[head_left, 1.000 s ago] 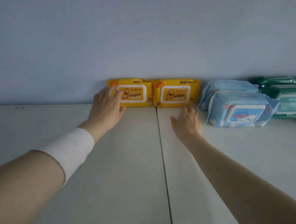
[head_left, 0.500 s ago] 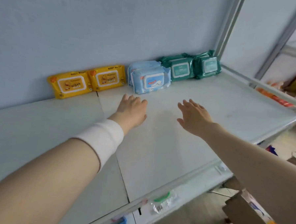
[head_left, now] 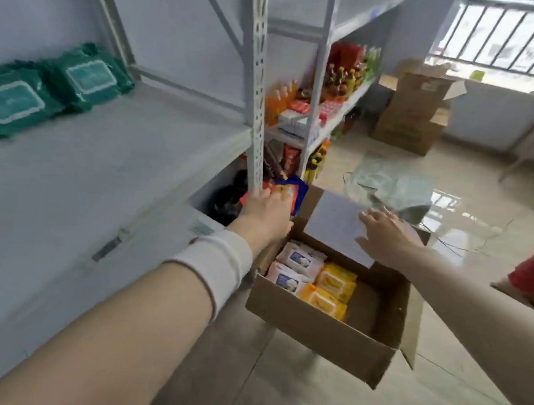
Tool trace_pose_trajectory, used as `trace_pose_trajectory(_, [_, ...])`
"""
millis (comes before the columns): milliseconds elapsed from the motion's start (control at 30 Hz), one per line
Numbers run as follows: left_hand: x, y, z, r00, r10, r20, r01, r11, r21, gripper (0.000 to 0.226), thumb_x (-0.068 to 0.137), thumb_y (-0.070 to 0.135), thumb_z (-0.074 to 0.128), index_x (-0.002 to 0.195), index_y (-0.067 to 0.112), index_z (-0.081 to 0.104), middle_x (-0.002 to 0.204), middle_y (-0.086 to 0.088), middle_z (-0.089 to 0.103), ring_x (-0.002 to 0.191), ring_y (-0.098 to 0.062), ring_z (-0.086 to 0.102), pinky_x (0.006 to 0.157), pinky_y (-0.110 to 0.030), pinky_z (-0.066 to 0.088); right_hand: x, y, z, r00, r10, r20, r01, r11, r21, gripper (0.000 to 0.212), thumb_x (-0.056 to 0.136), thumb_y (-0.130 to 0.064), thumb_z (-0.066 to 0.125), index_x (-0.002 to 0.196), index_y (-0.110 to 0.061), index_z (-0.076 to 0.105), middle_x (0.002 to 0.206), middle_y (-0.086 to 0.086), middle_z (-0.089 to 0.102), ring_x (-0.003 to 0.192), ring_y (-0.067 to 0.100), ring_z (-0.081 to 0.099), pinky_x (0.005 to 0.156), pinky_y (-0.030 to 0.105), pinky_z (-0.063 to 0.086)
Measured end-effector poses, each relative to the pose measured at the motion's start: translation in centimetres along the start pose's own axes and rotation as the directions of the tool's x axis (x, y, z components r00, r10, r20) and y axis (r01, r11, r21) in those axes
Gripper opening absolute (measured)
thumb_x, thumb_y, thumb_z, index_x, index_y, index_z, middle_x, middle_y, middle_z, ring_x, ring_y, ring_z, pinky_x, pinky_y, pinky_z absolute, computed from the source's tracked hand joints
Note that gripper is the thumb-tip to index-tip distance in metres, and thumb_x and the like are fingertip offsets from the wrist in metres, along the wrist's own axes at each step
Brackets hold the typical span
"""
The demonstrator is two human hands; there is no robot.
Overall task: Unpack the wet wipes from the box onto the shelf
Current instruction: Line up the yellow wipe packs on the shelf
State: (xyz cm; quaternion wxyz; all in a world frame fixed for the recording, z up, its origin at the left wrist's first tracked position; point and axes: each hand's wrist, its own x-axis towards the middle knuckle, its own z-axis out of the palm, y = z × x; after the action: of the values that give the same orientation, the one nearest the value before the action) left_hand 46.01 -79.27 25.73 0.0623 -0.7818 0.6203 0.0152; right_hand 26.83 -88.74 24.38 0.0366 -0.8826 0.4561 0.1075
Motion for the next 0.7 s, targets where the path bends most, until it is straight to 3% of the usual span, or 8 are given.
trace_pose_trajectory(133, [5.4, 7.8, 4.5, 0.971, 0.18, 0.16, -0.189, 0.981, 0.041, 0.046, 0.094, 0.038, 0.044, 0.132, 0.014, 0.041, 0.134, -0.012, 0.049, 0.127, -0.031, 0.042, 0.109, -0.047, 0.025, 0.4, 8.2, 6.0, 0.977, 0.168, 0.132, -0.171, 0.985, 0.011, 0.053, 0.093, -0.034, 0.047, 0.141, -0.014, 0.034, 0.144, 0.008, 0.039, 0.137, 0.028, 0.028, 0.11, 0.04, 0.028])
trace_pose_trajectory(300, [12.0, 12.5, 11.0, 0.909, 0.292, 0.297, -0.311, 0.95, 0.017, 0.043, 0.093, 0.035, 0.045, 0.13, 0.013, 0.043, 0.131, -0.012, 0.052, 0.122, -0.031, 0.047, 0.102, -0.042, 0.032, 2.0, 12.8, 13.6, 0.922, 0.248, 0.298, -0.272, 0.961, 0.043, 0.054, 0.094, -0.036, 0.045, 0.143, -0.015, 0.033, 0.146, 0.006, 0.038, 0.138, 0.027, 0.03, 0.111, 0.04, 0.031])
trace_pose_trajectory(500, [18.1, 13.3, 19.0, 0.793, 0.294, 0.534, -0.325, 0.945, -0.037, 0.043, 0.094, 0.04, 0.044, 0.126, 0.012, 0.045, 0.129, -0.013, 0.055, 0.117, -0.032, 0.051, 0.094, -0.041, 0.039, 4.6, 13.1, 22.4, 0.777, 0.222, 0.59, -0.384, 0.908, 0.165, 0.057, 0.096, -0.032, 0.044, 0.147, -0.014, 0.024, 0.151, 0.005, 0.032, 0.142, 0.027, 0.023, 0.113, 0.037, 0.028])
trace_pose_trajectory(700, [23.1, 13.9, 29.3, 0.734, 0.239, 0.636, -0.233, 0.968, -0.095, 0.046, 0.093, 0.04, 0.047, 0.131, 0.015, 0.042, 0.131, -0.008, 0.053, 0.119, -0.027, 0.052, 0.096, -0.039, 0.042, 7.9, 11.5, 31.8, 0.715, 0.144, 0.684, -0.495, 0.795, 0.351, 0.061, 0.095, -0.039, 0.045, 0.147, -0.018, 0.023, 0.149, 0.003, 0.035, 0.139, 0.021, 0.029, 0.108, 0.031, 0.031])
